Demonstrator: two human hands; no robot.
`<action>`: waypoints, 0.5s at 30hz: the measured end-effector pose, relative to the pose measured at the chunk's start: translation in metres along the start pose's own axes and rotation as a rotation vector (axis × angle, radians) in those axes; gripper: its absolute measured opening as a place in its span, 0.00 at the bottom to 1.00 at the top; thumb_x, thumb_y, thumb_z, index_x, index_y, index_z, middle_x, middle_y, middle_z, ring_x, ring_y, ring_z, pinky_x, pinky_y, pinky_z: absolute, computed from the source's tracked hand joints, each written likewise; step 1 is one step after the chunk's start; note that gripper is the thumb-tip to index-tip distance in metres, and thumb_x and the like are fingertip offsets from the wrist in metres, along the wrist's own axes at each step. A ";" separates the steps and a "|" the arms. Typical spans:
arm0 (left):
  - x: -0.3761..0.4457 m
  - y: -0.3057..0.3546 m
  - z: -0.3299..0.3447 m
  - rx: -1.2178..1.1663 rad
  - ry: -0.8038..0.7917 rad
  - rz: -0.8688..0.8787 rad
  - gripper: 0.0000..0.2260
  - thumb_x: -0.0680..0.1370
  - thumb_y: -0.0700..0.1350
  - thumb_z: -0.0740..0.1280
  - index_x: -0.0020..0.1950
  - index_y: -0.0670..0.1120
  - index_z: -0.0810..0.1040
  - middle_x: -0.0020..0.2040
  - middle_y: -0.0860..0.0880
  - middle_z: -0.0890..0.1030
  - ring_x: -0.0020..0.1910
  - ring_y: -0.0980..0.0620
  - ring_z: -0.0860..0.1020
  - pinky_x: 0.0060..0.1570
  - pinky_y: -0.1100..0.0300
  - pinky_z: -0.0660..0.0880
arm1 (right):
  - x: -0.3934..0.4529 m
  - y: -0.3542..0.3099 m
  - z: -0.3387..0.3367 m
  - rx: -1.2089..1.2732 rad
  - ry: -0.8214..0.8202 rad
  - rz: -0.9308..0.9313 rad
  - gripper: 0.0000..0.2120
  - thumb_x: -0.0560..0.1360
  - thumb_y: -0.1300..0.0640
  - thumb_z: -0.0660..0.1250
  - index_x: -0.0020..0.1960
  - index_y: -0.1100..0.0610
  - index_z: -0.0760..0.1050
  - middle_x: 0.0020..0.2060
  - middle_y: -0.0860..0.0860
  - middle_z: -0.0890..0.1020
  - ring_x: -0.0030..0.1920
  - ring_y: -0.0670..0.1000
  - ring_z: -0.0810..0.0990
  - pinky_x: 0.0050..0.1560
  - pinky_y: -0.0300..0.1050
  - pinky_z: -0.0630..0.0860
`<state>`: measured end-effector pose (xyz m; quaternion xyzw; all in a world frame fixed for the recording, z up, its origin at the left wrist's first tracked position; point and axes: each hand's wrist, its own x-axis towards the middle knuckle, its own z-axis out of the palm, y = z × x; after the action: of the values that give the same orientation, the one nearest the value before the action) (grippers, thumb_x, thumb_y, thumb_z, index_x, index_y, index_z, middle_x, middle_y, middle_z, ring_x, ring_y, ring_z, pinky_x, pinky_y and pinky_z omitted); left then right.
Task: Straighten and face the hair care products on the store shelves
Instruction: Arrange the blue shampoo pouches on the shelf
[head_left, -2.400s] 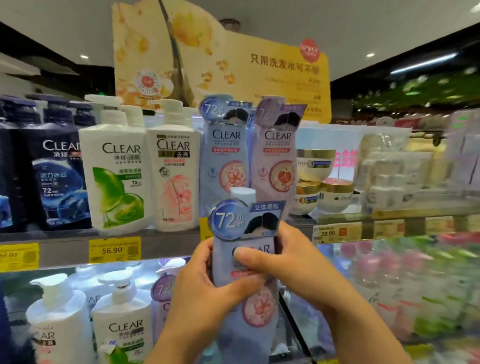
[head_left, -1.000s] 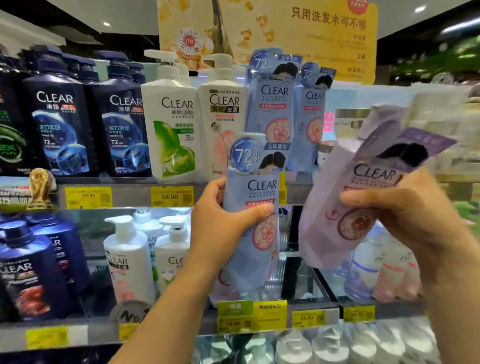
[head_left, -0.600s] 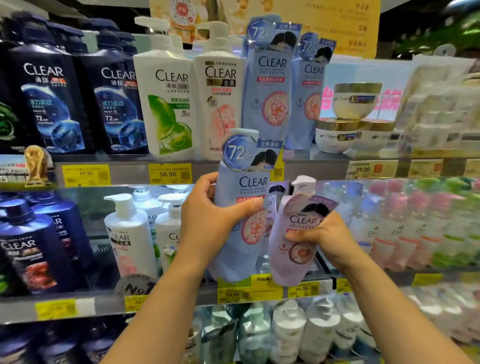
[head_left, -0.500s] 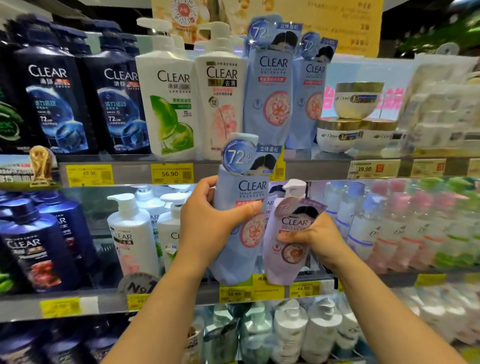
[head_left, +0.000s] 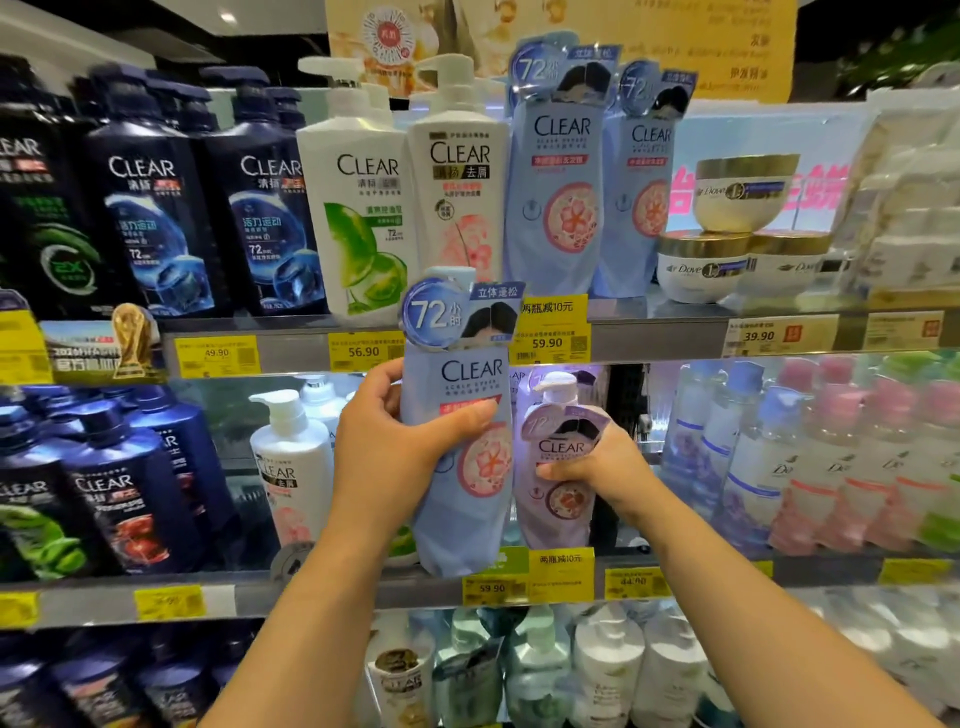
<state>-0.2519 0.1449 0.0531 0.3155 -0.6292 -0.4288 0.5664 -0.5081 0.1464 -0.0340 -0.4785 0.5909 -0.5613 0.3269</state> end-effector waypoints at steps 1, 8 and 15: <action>0.000 0.000 -0.001 -0.001 0.000 -0.003 0.27 0.60 0.54 0.83 0.56 0.52 0.79 0.46 0.53 0.87 0.41 0.53 0.86 0.35 0.62 0.81 | 0.002 0.001 -0.001 0.010 -0.005 0.016 0.38 0.58 0.68 0.84 0.63 0.55 0.73 0.49 0.52 0.87 0.47 0.49 0.87 0.39 0.40 0.82; 0.003 0.001 0.010 -0.009 -0.059 -0.033 0.29 0.60 0.55 0.83 0.57 0.53 0.78 0.48 0.52 0.87 0.44 0.50 0.86 0.39 0.52 0.83 | 0.002 -0.008 -0.010 -0.126 -0.093 0.093 0.29 0.63 0.55 0.84 0.60 0.53 0.75 0.51 0.51 0.87 0.50 0.52 0.87 0.50 0.53 0.84; 0.008 0.012 0.033 -0.111 -0.141 -0.003 0.27 0.60 0.51 0.83 0.56 0.49 0.79 0.48 0.51 0.87 0.43 0.49 0.86 0.37 0.57 0.82 | -0.031 -0.052 -0.054 -0.495 0.120 0.034 0.16 0.73 0.49 0.76 0.58 0.55 0.83 0.45 0.47 0.86 0.43 0.47 0.85 0.42 0.38 0.76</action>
<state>-0.2842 0.1489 0.0674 0.2534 -0.6426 -0.4848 0.5366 -0.5376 0.1989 0.0210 -0.4998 0.7367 -0.4212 0.1734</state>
